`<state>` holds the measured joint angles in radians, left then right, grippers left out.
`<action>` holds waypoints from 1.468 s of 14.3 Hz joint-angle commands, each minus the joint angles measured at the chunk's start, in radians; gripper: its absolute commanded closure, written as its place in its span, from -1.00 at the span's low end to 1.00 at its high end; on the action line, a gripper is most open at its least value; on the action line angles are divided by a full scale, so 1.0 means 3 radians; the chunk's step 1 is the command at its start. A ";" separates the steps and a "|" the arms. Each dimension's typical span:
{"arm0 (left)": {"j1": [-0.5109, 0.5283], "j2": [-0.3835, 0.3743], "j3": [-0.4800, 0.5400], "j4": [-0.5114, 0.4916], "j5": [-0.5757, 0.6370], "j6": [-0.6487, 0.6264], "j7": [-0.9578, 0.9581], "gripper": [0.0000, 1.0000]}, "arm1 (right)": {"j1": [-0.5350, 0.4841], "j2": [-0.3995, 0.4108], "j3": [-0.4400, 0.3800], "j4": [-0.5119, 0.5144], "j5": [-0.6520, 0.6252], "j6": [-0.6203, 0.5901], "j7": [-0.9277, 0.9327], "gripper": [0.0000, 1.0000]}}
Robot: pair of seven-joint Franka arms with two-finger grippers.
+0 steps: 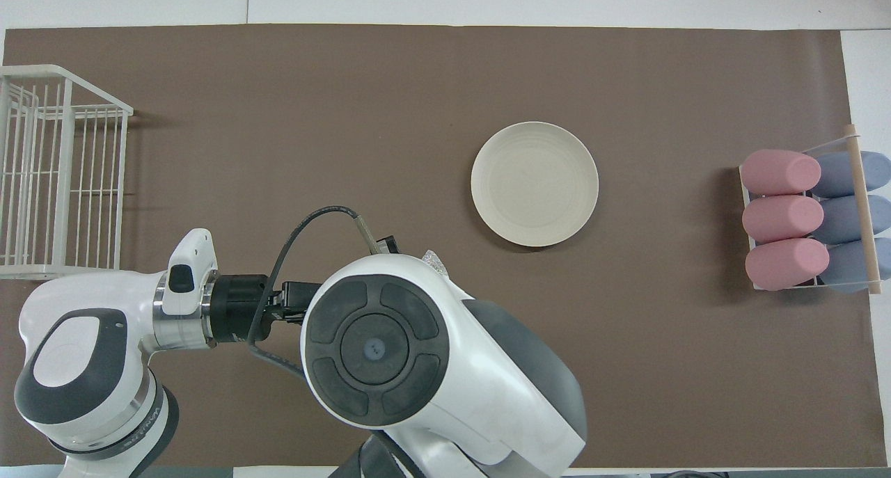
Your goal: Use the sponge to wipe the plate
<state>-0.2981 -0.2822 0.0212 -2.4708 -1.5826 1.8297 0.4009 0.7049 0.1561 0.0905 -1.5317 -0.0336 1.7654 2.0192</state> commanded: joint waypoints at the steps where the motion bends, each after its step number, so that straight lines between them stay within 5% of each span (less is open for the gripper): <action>1: -0.0085 -0.0107 0.0052 -0.0083 -0.0063 0.0093 -0.0093 1.00 | -0.0008 0.0032 0.0010 0.0059 -0.0072 -0.0015 0.0060 1.00; 4: -0.0075 -0.0148 0.0057 -0.0083 -0.0063 0.0098 -0.0206 1.00 | -0.0028 0.0001 0.0005 0.0054 -0.0042 -0.0020 0.0009 1.00; 6: -0.0065 -0.0169 0.0062 -0.0083 -0.0063 0.0103 -0.0267 1.00 | -0.0064 -0.0060 0.0000 0.0033 -0.0006 -0.0076 -0.0185 0.02; 7: -0.0065 -0.0169 0.0062 -0.0083 -0.0053 0.0104 -0.0273 1.00 | -0.0069 -0.0080 -0.0010 0.0003 0.0010 -0.0066 -0.0216 -0.99; 12: 0.0022 -0.0174 0.0067 -0.0083 0.0024 0.0144 -0.0339 1.00 | -0.0528 -0.0290 -0.0015 -0.0003 0.0020 -0.0285 -0.1226 -1.00; 17: 0.0292 -0.0169 0.0067 -0.0063 0.0560 0.0114 -0.0420 1.00 | -0.1422 -0.0576 -0.0025 -0.0008 0.0020 -0.0867 -0.3689 -1.00; 21: 0.0538 -0.0133 0.0067 0.0120 0.1300 0.0104 -0.0757 1.00 | -0.1975 -0.0709 -0.0036 -0.0013 0.0015 -0.1282 -0.5076 -1.00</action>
<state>-0.1798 -0.3058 0.0464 -2.4616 -1.2925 1.8603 0.2469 0.1747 -0.0333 0.0665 -1.5223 -0.0322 1.4076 0.6614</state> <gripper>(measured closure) 0.947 0.000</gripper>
